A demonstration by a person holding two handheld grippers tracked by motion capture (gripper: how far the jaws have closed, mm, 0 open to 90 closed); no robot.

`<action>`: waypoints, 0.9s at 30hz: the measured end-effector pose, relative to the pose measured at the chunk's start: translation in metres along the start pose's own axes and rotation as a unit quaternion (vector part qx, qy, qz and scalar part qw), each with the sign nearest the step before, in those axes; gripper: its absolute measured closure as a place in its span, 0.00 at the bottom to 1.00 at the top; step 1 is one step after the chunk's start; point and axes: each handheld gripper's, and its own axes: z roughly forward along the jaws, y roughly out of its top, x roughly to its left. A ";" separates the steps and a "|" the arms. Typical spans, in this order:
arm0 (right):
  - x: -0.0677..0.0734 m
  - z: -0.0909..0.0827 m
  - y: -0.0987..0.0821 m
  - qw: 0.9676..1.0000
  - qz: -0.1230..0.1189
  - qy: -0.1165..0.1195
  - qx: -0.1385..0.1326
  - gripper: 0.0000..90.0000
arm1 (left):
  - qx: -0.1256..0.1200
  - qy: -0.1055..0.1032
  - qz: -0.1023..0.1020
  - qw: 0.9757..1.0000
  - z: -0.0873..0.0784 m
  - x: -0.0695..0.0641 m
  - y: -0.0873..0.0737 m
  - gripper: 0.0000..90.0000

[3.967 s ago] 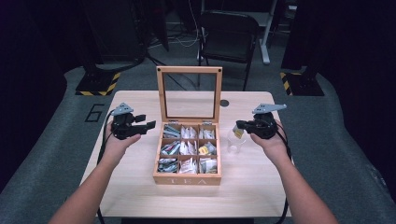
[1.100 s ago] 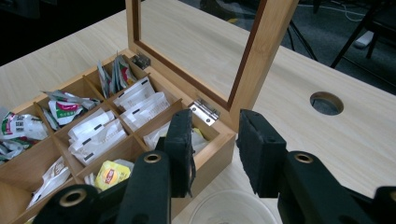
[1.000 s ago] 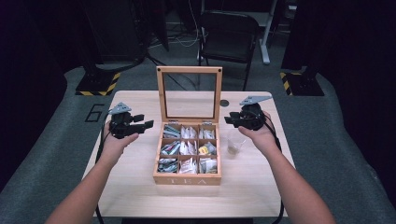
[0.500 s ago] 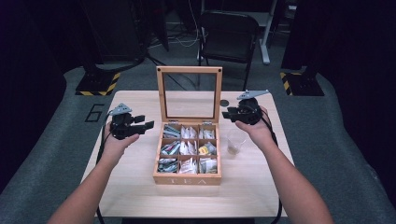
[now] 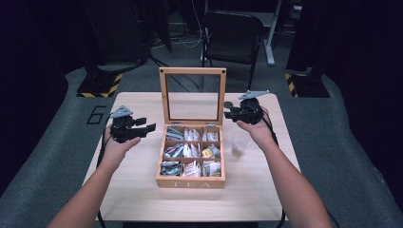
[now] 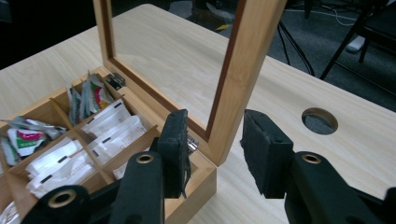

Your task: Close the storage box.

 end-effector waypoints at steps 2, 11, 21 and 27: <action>-0.002 0.006 -0.001 1.000 0.002 -0.002 0.006 0.67 | 0.000 -0.001 -0.001 1.000 0.001 -0.001 0.000 0.47; -0.005 0.016 0.008 1.000 0.000 -0.003 0.011 0.67 | 0.000 -0.006 0.001 1.000 0.005 -0.006 0.001 0.48; -0.006 0.028 0.014 1.000 -0.006 -0.002 0.018 0.67 | 0.000 -0.007 0.005 1.000 0.000 -0.006 0.001 0.49; -0.011 0.032 0.019 1.000 0.000 -0.012 0.009 0.66 | 0.000 -0.002 0.005 1.000 -0.007 -0.005 0.000 0.49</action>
